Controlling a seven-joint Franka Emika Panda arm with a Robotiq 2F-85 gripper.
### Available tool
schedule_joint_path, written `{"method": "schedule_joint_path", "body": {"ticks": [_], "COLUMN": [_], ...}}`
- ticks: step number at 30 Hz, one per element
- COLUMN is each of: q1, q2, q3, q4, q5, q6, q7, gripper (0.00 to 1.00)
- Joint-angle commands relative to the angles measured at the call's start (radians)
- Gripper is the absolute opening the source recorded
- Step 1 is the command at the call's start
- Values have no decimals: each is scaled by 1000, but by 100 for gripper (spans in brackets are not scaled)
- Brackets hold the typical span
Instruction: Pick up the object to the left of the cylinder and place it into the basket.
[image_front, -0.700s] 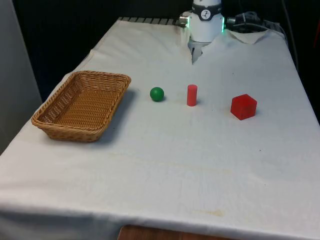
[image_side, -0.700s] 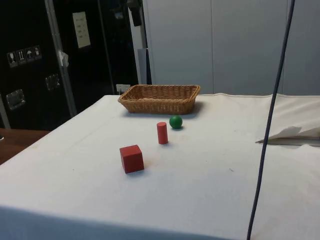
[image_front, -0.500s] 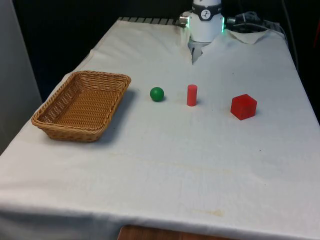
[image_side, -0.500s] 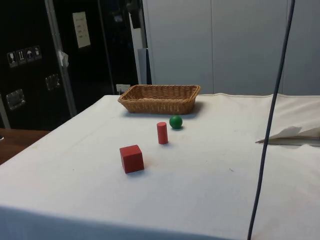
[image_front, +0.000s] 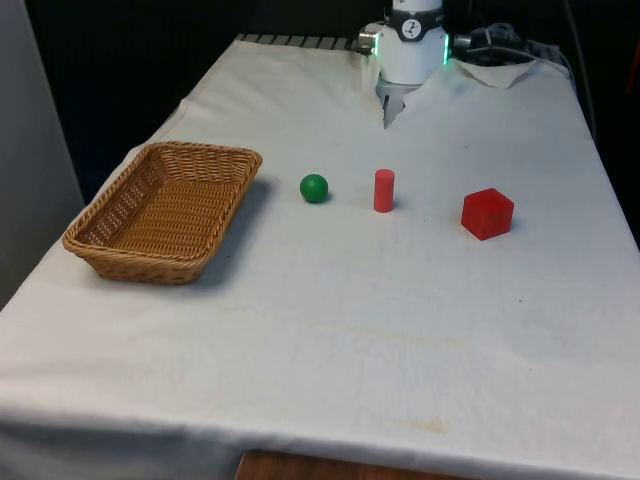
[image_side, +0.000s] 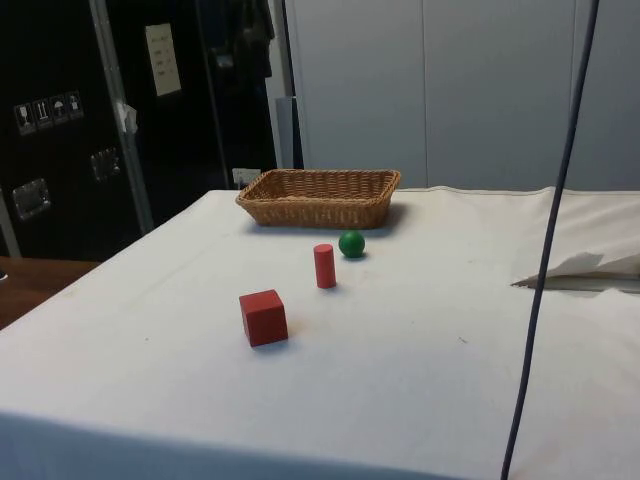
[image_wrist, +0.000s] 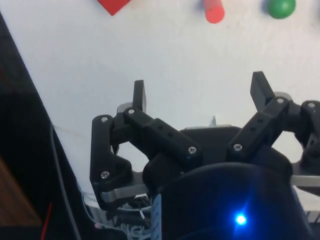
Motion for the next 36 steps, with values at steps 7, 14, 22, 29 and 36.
{"method": "schedule_joint_path", "body": {"ticks": [7,14,22,29,36], "q1": [0,4,3,3,5], "q2": [8,42,80,114,129], "q3": [32,75,107,136,164], "q4": [-34,-74,-101,-118,-153], "q5": [0,10,17,29,32], "q6": [59,150,208,254,315], "q7": [30,77,103,132,166], "gripper": [100,100,100,100,100]}}
